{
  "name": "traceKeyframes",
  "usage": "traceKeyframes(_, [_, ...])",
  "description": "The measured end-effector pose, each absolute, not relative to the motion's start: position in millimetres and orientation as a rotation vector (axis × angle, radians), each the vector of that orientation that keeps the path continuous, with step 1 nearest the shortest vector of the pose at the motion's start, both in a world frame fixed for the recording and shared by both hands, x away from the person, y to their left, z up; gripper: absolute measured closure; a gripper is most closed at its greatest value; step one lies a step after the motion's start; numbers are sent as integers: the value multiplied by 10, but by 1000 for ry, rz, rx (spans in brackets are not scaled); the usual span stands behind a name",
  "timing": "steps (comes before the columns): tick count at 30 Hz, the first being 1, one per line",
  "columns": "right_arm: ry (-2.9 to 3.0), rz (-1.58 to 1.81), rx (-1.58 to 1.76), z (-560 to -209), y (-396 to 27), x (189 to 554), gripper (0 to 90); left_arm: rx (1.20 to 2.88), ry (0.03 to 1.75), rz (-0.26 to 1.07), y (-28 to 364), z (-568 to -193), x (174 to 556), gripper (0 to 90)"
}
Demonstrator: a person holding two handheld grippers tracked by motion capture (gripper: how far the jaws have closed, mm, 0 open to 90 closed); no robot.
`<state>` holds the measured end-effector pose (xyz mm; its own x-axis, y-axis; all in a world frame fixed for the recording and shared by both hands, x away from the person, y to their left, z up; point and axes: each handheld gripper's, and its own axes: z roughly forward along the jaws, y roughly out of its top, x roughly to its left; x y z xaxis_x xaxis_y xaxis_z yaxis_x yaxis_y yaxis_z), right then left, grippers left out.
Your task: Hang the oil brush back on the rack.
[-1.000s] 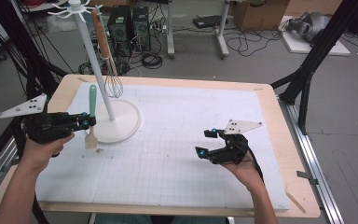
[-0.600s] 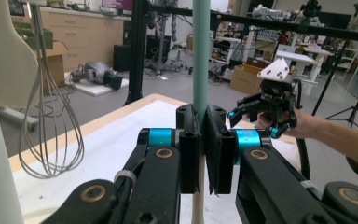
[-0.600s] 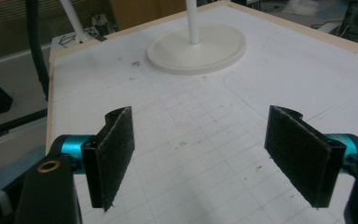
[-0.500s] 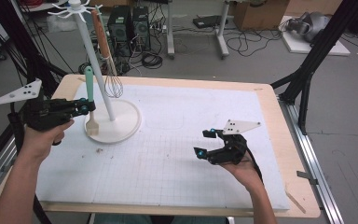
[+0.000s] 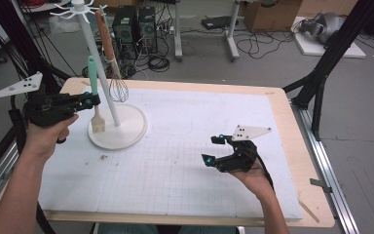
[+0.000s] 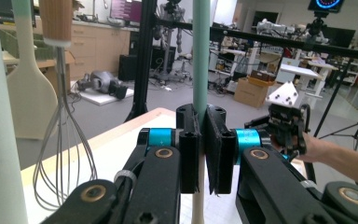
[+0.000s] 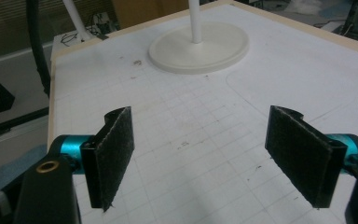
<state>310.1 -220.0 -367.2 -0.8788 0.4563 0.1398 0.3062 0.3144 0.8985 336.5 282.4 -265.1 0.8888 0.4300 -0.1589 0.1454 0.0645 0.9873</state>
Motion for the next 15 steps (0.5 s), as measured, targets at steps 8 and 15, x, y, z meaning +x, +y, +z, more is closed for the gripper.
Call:
traceKeyframes(8, [2426, 1619, 703, -3674, -2201, 3110, 225, 1491, 489, 234, 2786, -2556, 3448, 843])
traceKeyframes(15, [2425, 1622, 700, -3664, -2208, 3105, 225, 1472, 501, 252, 2744, -2469, 3508, 843])
